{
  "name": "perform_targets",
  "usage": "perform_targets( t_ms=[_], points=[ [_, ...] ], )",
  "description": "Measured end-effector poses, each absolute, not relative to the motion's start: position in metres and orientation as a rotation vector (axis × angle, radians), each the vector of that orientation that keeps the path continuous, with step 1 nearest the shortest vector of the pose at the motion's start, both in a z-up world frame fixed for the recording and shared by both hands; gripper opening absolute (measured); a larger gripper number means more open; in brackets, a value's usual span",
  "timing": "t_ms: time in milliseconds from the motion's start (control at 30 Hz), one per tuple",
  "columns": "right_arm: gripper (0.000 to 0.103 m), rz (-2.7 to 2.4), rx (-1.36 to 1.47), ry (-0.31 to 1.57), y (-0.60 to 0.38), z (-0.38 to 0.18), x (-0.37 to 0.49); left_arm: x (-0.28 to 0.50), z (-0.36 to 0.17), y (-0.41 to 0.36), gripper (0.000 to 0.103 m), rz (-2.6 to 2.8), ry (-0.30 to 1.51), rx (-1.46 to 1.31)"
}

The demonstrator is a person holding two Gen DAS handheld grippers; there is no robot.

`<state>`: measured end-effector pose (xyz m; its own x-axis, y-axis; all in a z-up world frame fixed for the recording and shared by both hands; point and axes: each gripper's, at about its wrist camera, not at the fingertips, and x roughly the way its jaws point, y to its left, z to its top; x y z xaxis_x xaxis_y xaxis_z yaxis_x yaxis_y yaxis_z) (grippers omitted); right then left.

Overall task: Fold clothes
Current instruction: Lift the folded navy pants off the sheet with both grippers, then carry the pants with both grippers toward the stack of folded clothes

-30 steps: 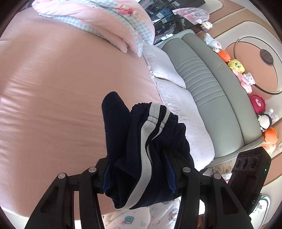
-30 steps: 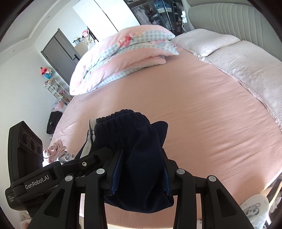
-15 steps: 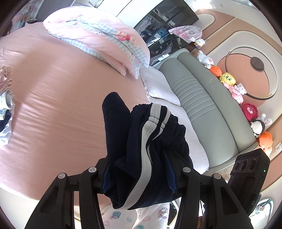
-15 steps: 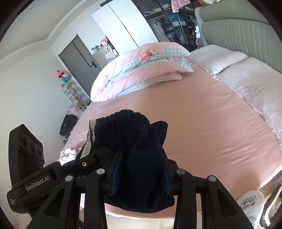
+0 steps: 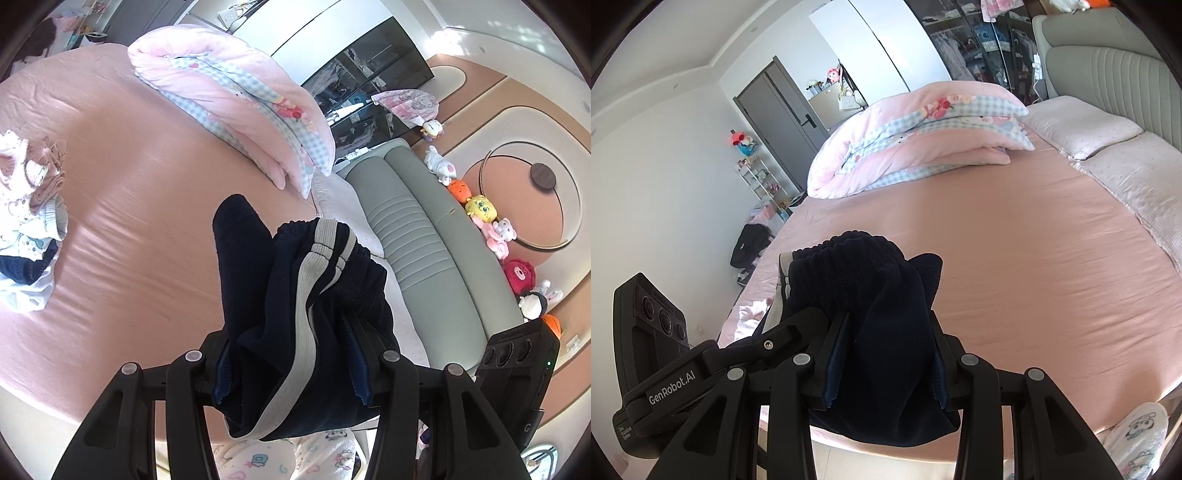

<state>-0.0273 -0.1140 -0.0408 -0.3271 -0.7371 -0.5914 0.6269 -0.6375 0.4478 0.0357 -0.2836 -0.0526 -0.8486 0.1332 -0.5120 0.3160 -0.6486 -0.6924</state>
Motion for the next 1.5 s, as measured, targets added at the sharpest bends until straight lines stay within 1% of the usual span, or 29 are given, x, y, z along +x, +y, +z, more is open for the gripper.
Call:
perform_targets(
  t_ms=[200,433,733,1000,1167,1467,1500],
  points=[
    [0.039,-2.062,0.989,-0.116,-0.165,-0.027,-0.025,0.033,-0.054,-0.333,0.047,-2.609,1.376,0.77],
    [0.039,-2.032,0.957,-0.046,-0.236,-0.011,-0.019,0.045,-0.046,-0.393,0.047,-2.571,1.423,0.691],
    [0.039,-1.936,0.947,-0.031,-0.292,-0.001,0.002,0.081,-0.029,-0.436,0.047,-2.497,1.382,0.653],
    [0.039,-1.848,0.928,-0.035,-0.331,0.006,0.019,0.108,-0.013,-0.466,0.047,-2.452,1.308,0.619],
    [0.039,-1.796,0.923,-0.013,-0.358,0.009,0.025,0.119,-0.009,-0.487,0.047,-2.417,1.279,0.61],
    [0.039,-1.727,0.977,-0.007,-0.397,-0.009,0.034,0.135,-0.019,-0.519,0.047,-2.355,1.256,0.663],
    [0.039,-1.716,0.986,-0.005,-0.402,-0.012,0.036,0.138,-0.021,-0.523,0.049,-2.343,1.26,0.663]
  ],
)
